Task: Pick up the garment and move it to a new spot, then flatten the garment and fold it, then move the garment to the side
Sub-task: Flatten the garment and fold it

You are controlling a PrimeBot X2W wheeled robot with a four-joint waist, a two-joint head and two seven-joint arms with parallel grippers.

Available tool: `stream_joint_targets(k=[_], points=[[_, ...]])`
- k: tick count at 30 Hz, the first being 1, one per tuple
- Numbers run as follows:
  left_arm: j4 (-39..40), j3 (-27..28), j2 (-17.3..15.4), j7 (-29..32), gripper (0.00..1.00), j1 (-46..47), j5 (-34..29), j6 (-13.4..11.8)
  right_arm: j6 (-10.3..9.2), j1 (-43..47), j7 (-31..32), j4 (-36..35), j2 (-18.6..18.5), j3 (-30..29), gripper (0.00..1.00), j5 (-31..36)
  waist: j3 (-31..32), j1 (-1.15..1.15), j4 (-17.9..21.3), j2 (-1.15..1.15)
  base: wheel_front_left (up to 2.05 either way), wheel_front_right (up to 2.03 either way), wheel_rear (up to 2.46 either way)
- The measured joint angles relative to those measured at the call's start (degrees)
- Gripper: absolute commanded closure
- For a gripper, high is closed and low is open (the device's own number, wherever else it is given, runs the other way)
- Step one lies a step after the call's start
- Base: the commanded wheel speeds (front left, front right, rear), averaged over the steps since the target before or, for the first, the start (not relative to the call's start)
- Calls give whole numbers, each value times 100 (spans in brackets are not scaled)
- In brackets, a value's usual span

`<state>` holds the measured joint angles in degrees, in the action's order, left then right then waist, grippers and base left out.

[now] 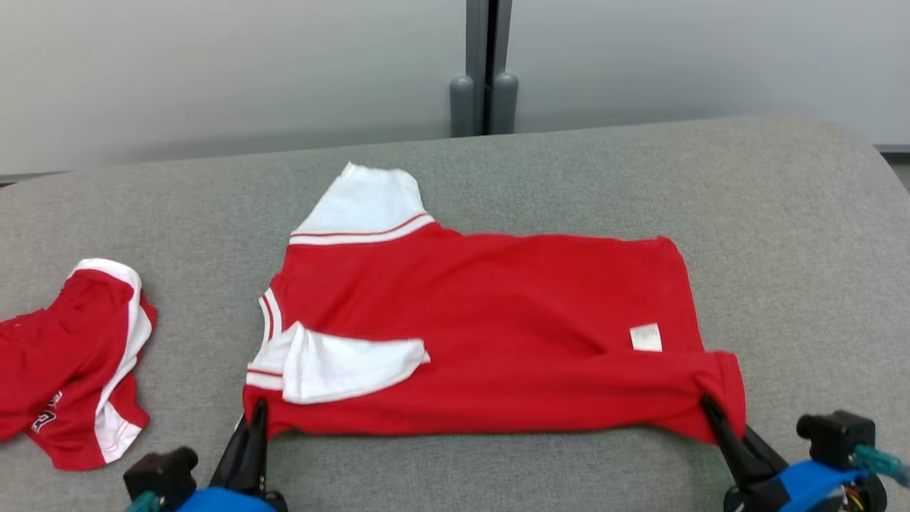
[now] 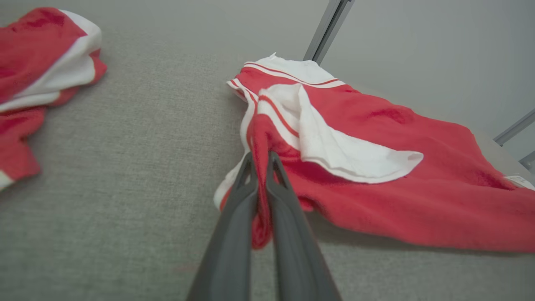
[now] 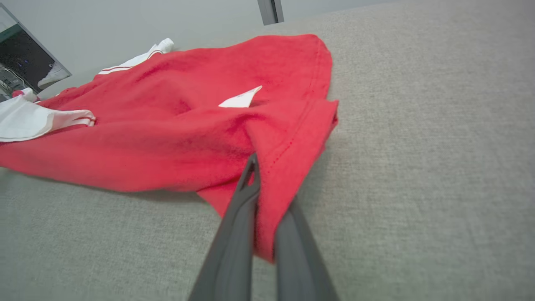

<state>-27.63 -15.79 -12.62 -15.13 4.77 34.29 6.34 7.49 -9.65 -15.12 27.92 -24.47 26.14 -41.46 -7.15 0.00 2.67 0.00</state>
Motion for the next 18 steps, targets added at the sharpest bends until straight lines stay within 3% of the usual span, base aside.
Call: stream_joint_targets(k=[15, 16, 17, 18], points=[[890, -19, -33, 97, 100, -1210, 40, -347, 0, 1260, 255, -806, -180, -369, 100, -27, 176, 0, -122, 0, 0, 0, 0], [886, -37, -34, 101, 100, -1213, 29, -370, 0, 1291, 304, -833, -174, -367, 79, -24, 178, 0, -125, 0, 0, 0, 0], [887, -32, -30, 99, 67, -1213, 18, -385, 0, 1319, 304, -846, -158, -372, 52, 3, 181, 0, -128, 0, 0, 0, 0], [883, -9, -20, 90, 0, -1212, 14, -388, 0, 1334, 304, -853, -137, -385, 0, 36, 184, 0, -130, 0, 0, 0, 0]])
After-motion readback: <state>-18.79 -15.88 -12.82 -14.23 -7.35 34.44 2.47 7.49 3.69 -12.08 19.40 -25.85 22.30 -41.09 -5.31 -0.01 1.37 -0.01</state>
